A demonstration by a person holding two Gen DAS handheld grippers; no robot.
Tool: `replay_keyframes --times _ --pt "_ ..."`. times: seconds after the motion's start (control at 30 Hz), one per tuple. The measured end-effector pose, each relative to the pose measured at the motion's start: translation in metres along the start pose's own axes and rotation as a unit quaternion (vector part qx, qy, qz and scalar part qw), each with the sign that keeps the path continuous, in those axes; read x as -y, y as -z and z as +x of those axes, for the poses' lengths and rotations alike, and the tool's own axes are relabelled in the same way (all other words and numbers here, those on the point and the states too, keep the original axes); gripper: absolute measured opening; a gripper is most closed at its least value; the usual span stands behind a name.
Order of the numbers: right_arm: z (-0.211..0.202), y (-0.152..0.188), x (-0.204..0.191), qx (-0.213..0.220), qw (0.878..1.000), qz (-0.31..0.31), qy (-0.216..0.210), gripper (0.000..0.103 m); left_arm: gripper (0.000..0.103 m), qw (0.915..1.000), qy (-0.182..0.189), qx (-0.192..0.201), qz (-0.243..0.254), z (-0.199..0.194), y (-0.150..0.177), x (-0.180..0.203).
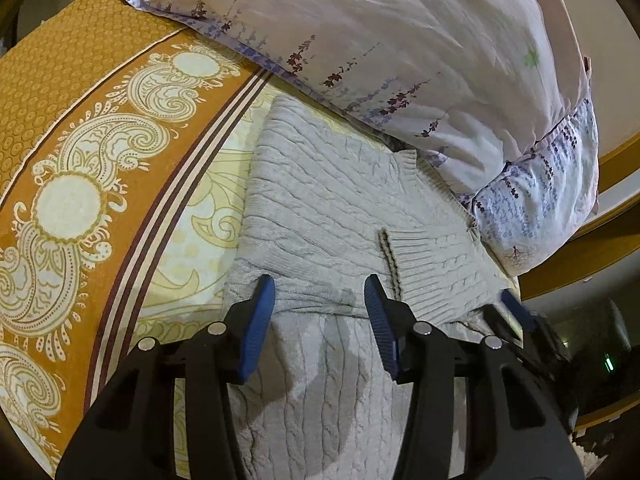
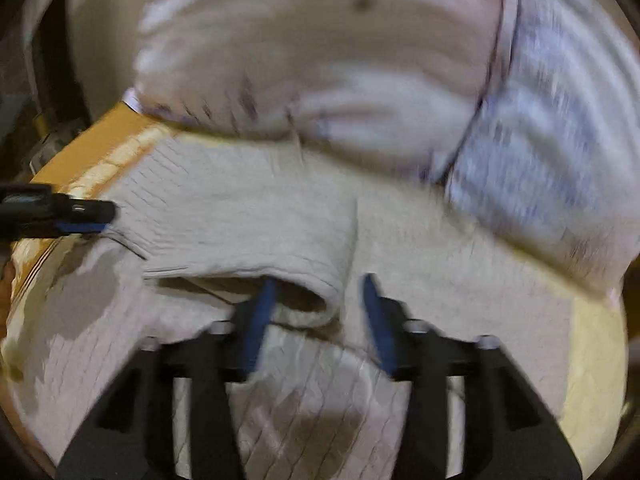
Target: Fold small clothes
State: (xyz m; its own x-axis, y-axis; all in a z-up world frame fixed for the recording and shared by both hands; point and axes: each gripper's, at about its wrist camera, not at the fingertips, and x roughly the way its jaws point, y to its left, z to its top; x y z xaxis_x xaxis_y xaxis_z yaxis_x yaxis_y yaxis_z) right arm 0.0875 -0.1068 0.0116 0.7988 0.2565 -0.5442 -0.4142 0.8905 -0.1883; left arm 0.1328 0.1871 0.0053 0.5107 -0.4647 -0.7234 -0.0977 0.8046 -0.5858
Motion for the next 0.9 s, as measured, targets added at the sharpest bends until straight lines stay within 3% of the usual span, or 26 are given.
replay_keyframes --times 0.1,0.17,0.2,0.4,0.47,0.5,0.53,0.73,0.8,0.87,0.9 --pt "-0.008 -0.008 -0.034 0.036 0.994 -0.104 -0.020 0.051 0.049 1.0000 0.007 0.000 -0.004 -0.001 0.000 -0.002" --pt "-0.003 -0.008 -0.061 0.039 0.982 -0.186 -0.019 0.051 0.049 0.9999 0.009 -0.002 -0.006 -0.001 0.000 -0.002" --pt "0.003 -0.005 -0.079 0.042 0.970 -0.239 -0.021 0.051 0.049 0.9999 0.010 -0.003 -0.006 -0.001 0.000 -0.003" --pt "0.037 0.007 -0.117 0.022 0.930 -0.368 -0.006 0.048 0.049 0.9999 0.013 -0.005 -0.006 -0.002 0.000 -0.003" --pt "0.044 0.008 -0.120 0.018 0.924 -0.383 -0.005 0.035 0.049 0.9999 0.014 -0.005 -0.006 -0.002 0.000 -0.004" --pt "0.049 0.007 -0.121 0.008 0.924 -0.383 -0.006 0.016 0.049 0.9999 0.015 -0.005 -0.006 -0.002 0.000 -0.004" --pt "0.055 0.006 -0.119 -0.001 0.926 -0.377 -0.006 0.006 0.049 0.9999 0.015 -0.005 -0.006 -0.002 0.000 -0.004" --pt "0.040 -0.021 -0.077 0.017 0.973 -0.228 -0.028 0.005 0.049 0.9999 0.016 -0.005 -0.004 -0.003 0.000 -0.004" --pt "0.027 -0.033 -0.045 0.031 0.990 -0.138 -0.022 0.005 0.049 0.9999 0.015 -0.005 -0.004 -0.003 0.000 -0.003" --pt "0.016 -0.038 -0.008 0.039 0.998 -0.044 -0.008 0.005 0.049 0.9999 0.015 -0.004 -0.003 -0.003 0.000 -0.003" --pt "0.009 -0.037 0.022 0.042 0.999 0.032 0.001 0.005 0.049 0.9999 0.014 -0.004 -0.003 -0.003 0.000 -0.003"
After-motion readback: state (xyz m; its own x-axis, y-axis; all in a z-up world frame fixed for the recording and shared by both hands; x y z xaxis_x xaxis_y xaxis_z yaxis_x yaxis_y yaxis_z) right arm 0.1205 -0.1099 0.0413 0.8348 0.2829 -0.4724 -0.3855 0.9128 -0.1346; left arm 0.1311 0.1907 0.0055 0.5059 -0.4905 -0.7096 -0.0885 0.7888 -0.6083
